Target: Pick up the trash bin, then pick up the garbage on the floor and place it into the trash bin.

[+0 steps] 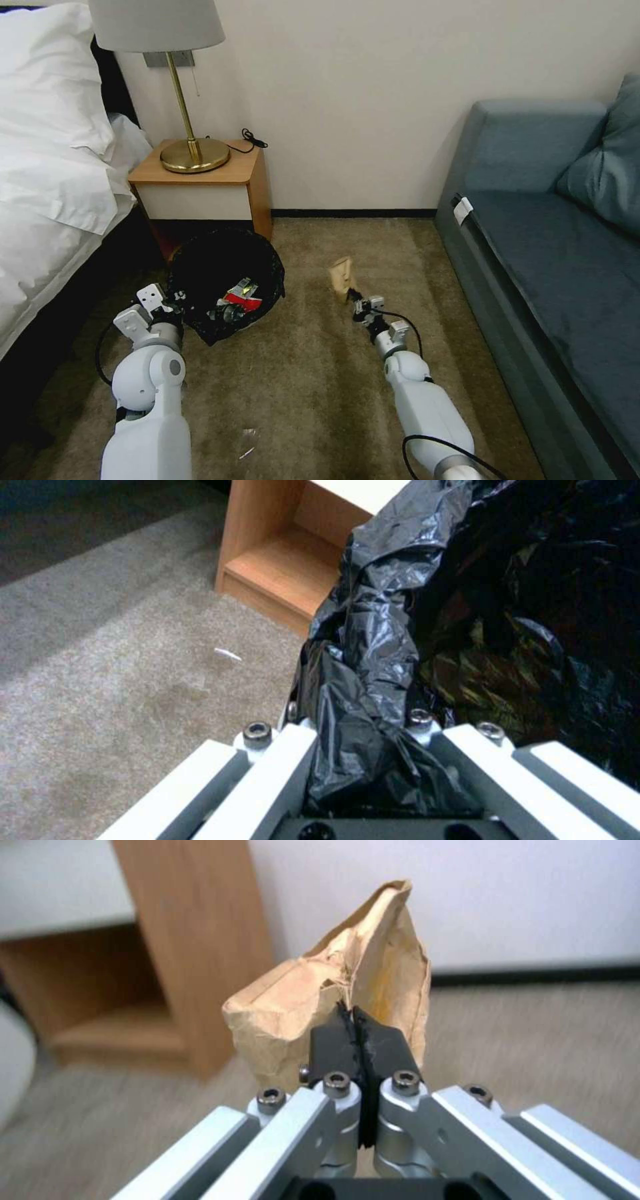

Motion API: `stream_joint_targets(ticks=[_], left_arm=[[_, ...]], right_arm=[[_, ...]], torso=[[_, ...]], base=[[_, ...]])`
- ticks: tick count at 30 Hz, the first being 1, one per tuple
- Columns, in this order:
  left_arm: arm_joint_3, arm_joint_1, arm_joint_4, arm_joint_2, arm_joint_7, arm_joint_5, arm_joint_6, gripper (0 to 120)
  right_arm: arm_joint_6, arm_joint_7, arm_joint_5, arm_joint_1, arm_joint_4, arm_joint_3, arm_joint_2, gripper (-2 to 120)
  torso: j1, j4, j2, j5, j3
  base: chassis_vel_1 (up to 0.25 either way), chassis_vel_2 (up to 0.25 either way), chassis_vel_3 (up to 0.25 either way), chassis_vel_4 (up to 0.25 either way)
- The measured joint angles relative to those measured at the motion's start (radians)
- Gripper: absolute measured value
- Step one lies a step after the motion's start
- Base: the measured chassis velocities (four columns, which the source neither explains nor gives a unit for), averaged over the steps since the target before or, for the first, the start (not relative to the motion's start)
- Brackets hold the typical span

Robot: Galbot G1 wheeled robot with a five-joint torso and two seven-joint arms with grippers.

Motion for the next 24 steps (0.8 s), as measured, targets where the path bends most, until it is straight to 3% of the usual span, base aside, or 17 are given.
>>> stream_joint_targets(ticks=[9, 10, 15, 24], left_arm=[[0.004, 0.002, 0.015, -0.002, 0.004, 0.003, -0.006, 3], [0.005, 0.002, 0.022, -0.003, 0.004, 0.005, -0.009, 3], [0.012, 0.0, 0.036, -0.009, 0.007, 0.012, -0.012, 3], [0.025, -0.004, 0.055, -0.013, 0.013, 0.035, -0.016, 3]], right_arm=[[-0.013, 0.034, 0.032, -0.018, 0.227, -0.038, -0.039, 0], [-0.032, 0.054, 0.05, -0.042, 0.325, -0.072, -0.053, 0], [-0.063, 0.08, 0.064, -0.102, 0.485, -0.153, -0.085, 0], [-0.092, 0.096, 0.051, -0.18, 0.688, -0.312, -0.14, 0]], torso=[[0.0, -0.0001, 0.0, -0.0002, 0.0], [0.0, 0.0, 0.0, -0.0003, 0.0], [0.0, -0.0001, 0.0, -0.0003, 0.0], [0.0, -0.0001, 0.0, -0.0002, 0.0]], base=[[0.0, 0.0, 0.0, 0.0], [0.0, 0.0, 0.0, 0.0], [0.0, 0.0, 0.0, 0.0], [0.0, 0.0, 0.0, 0.0]])
